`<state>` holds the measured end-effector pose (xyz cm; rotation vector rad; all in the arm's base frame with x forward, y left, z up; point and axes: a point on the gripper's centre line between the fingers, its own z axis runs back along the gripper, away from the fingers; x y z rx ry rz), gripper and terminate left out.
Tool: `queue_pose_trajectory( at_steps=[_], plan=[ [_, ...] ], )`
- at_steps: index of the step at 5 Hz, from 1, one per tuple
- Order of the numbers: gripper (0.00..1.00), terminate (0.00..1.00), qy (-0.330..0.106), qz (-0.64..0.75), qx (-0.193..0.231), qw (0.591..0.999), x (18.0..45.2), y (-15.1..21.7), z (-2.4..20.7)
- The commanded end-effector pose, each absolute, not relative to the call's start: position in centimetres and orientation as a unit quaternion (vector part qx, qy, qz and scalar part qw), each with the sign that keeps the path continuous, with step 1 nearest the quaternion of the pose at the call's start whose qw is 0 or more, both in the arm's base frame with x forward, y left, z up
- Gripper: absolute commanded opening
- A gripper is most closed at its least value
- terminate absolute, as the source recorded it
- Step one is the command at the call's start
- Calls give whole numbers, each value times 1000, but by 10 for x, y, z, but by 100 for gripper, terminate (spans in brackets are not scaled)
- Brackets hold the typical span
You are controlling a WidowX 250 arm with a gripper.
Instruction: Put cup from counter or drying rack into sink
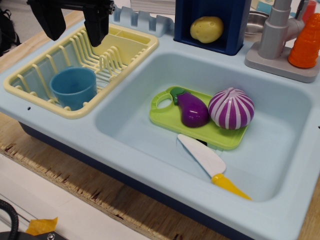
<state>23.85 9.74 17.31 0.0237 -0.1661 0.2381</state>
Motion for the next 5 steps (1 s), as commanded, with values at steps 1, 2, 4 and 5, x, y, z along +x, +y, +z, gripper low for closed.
queue_pose_trajectory(
  at_steps=[1, 2, 4, 5],
  plan=[
    [100, 0, -83, 119, 12, 989, 239, 97, 173],
    [100, 0, -100, 166, 21, 981, 233, 101, 160],
    [100, 0, -103, 201, 35, 974, 231, 101, 134],
    [100, 0, -92, 194, 38, 976, 237, 101, 127]
  ],
)
